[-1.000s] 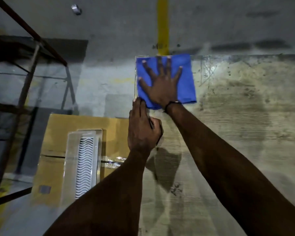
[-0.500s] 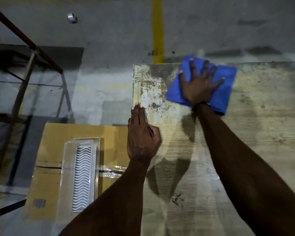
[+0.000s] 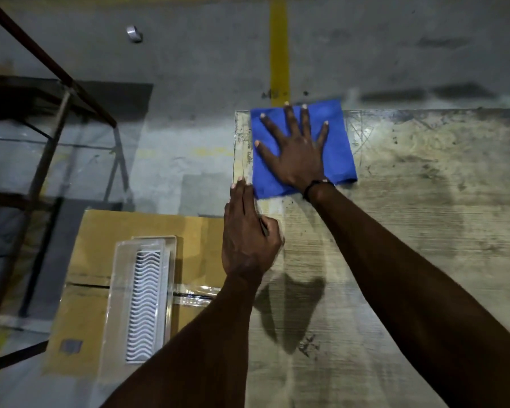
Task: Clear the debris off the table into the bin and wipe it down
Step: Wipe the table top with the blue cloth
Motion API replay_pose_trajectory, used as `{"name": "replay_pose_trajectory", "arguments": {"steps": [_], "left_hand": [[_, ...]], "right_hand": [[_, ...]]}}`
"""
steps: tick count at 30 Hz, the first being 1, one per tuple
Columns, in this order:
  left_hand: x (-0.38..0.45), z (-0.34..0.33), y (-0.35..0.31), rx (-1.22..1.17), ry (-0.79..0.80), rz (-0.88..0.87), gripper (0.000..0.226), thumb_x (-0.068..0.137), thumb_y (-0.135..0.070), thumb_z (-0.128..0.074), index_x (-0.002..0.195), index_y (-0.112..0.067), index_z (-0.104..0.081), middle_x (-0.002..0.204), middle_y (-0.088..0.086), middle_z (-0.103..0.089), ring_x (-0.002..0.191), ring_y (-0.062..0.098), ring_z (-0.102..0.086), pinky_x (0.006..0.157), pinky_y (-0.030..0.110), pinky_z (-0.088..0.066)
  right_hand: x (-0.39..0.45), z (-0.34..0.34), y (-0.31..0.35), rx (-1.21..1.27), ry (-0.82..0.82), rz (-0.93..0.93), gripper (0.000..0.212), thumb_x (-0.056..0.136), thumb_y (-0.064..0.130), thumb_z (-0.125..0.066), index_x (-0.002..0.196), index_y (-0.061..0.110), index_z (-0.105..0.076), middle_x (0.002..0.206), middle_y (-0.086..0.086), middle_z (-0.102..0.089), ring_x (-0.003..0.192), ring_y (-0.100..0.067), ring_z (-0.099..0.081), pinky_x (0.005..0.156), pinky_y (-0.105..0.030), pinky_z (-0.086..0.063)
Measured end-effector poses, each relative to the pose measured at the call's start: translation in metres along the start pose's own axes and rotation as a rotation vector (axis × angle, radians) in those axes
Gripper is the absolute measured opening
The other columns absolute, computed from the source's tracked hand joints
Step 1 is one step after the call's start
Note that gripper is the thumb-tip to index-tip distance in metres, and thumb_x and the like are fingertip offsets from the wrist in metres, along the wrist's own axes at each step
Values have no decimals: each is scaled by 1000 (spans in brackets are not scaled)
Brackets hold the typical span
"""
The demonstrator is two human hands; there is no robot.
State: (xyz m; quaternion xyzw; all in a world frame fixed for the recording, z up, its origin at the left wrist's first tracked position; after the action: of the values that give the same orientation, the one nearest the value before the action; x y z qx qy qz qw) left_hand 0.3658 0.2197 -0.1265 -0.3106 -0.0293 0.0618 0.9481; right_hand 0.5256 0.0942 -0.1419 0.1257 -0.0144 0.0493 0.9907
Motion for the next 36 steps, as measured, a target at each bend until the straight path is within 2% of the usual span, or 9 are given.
{"name": "replay_pose_trajectory", "arguments": {"steps": [2, 5, 12, 17, 20, 27, 29, 34, 36], "left_hand": [[1, 0, -1, -2, 8, 3, 76, 93, -27, -48, 164, -9, -31, 172, 7, -30, 162, 21, -19, 128, 26, -7], [0, 0, -1, 0, 1, -7, 73, 93, -27, -48, 163, -7, -34, 172, 7, -31, 162, 21, -19, 128, 25, -6], [-1, 0, 0, 9, -30, -23, 74, 93, -24, -50, 163, -8, -33, 173, 6, -29, 162, 20, -18, 127, 19, 0], [0, 0, -1, 4, -40, -35, 73, 92, -21, -51, 161, -5, -36, 172, 8, -31, 161, 23, -22, 130, 32, -15], [0, 0, 0, 3, -44, -39, 73, 92, -18, -53, 161, -5, -36, 172, 7, -31, 162, 23, -21, 130, 31, -14], [-2, 0, -1, 5, -56, -41, 71, 94, -21, -51, 162, -6, -36, 172, 7, -31, 162, 22, -21, 129, 26, -9], [-1, 0, -1, 13, -56, -34, 71, 95, -21, -52, 162, -6, -35, 172, 7, -30, 161, 22, -21, 129, 26, -9], [-2, 1, -1, -3, -49, -49, 72, 94, -16, -56, 162, -6, -35, 172, 8, -31, 161, 23, -22, 131, 38, -21], [-1, 0, 1, 3, -46, -50, 72, 94, -18, -54, 163, -6, -34, 172, 8, -30, 162, 23, -21, 131, 37, -20]], "right_hand": [[-26, -3, -2, -26, -30, 70, 69, 100, 79, -27, 163, 52, -26, 178, 0, -13, 164, -33, -5, 122, -73, -2], [-40, -5, -6, -24, -68, 51, 68, 99, 80, -30, 161, 52, -30, 177, 1, -17, 164, -31, -9, 122, -71, -4], [19, 4, -15, -1, -16, -12, 69, 99, 80, -29, 162, 53, -28, 177, 0, -19, 164, -33, -8, 122, -76, -2], [-60, 4, -26, -47, -83, -13, 68, 101, 79, -32, 162, 51, -29, 177, 1, -16, 164, -31, -8, 122, -73, -5], [-84, 4, -31, -64, -94, -22, 67, 101, 79, -32, 162, 50, -32, 176, 0, -20, 164, -31, -10, 123, -72, -7], [14, 14, -29, 7, -7, -106, 70, 98, 81, -26, 161, 53, -29, 176, 0, -20, 164, -34, -7, 123, -75, -1], [-1, 12, -31, -6, -26, -98, 69, 98, 81, -27, 161, 52, -31, 176, 0, -20, 164, -33, -7, 123, -75, -3], [-110, 9, -32, -83, -109, -32, 67, 102, 78, -32, 162, 48, -34, 176, 0, -21, 164, -32, -11, 124, -69, -4], [-109, 10, -35, -67, -96, -46, 67, 101, 78, -33, 161, 48, -36, 176, 0, -23, 164, -31, -12, 124, -69, -5]]}}
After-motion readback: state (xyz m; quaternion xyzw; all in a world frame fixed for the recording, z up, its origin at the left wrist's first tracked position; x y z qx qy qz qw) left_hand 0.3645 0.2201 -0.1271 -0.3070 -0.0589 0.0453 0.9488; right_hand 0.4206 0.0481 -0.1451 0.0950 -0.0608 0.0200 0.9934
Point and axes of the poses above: each hand's wrist, its own x-axis towards the middle knuckle, its own z-axis out of the back of the hand, y = z × x, the point moved 1 cm from there along x, towards the middle knuckle
